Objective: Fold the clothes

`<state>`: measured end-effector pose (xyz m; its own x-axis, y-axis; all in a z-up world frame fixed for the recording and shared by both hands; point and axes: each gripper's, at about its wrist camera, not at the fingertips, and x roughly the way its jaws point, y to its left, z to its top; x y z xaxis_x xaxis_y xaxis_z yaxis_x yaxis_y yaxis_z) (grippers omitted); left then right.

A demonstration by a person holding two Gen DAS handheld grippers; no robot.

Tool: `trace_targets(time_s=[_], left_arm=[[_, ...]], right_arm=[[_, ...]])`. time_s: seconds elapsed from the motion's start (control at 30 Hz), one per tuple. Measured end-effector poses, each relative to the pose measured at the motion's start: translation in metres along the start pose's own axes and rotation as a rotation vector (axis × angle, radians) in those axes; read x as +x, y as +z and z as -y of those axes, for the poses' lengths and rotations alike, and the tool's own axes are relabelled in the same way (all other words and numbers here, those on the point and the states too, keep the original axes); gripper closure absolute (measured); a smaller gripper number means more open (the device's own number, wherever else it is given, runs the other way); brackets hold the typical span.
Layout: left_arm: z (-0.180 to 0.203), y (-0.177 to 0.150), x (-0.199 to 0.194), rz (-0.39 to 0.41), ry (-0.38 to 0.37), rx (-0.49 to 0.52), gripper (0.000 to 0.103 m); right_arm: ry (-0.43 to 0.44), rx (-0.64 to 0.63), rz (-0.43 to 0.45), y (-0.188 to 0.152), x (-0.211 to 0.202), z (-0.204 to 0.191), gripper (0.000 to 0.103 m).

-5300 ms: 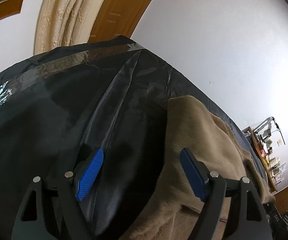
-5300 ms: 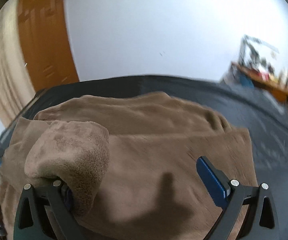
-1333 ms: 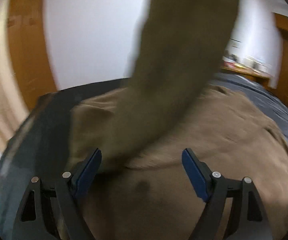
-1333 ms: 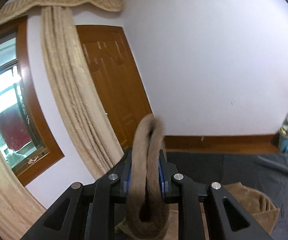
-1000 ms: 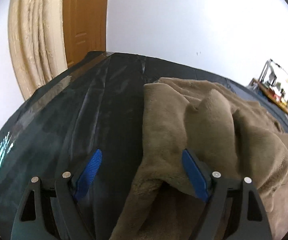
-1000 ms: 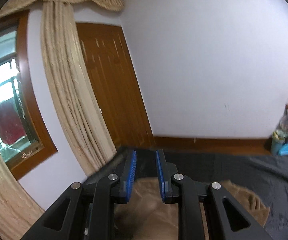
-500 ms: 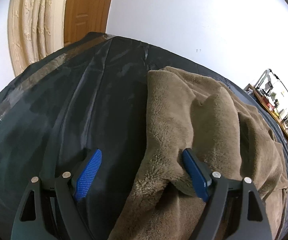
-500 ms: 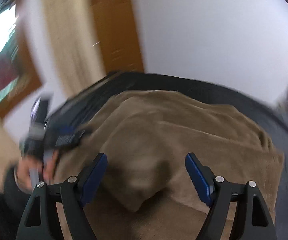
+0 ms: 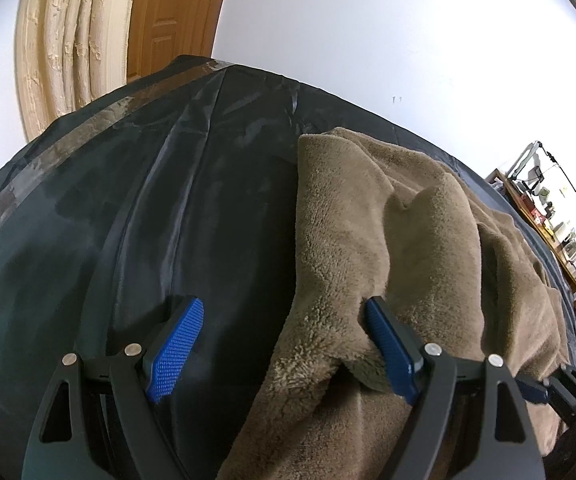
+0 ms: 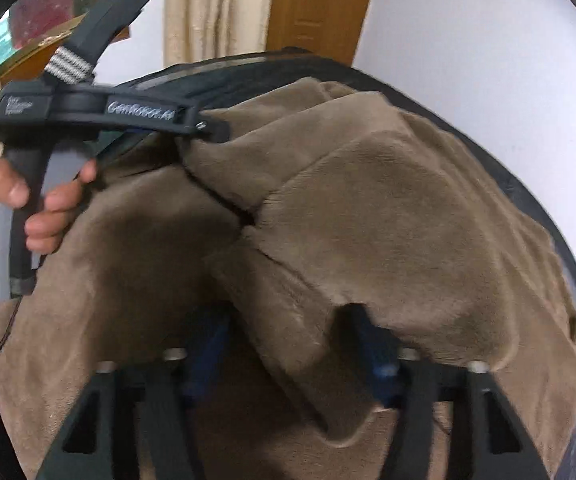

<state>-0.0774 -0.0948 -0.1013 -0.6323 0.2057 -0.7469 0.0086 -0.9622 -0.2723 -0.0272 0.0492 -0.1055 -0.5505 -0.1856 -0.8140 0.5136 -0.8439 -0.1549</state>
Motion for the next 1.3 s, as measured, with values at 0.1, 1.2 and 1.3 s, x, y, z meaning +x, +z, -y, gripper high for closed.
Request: trace_targets(time_s=[0.1,1.2,1.3], left_arm=[[-0.001,0.000,0.001,0.001,-0.003,-0.002,0.018],[0.001,0.004,0.008,-0.001,0.020,0.008,0.015],[0.000,0.004,0.008,-0.001,0.015,0.006,0.015]], right_arm=[[-0.015,0.071,0.052,0.005,-0.015,0.015,0.083],[0.035,-0.068,0.277,-0.025,-0.073,0.000,0.019],[-0.055,-0.219,0.229,-0.026,-0.053,-0.032,0.019]])
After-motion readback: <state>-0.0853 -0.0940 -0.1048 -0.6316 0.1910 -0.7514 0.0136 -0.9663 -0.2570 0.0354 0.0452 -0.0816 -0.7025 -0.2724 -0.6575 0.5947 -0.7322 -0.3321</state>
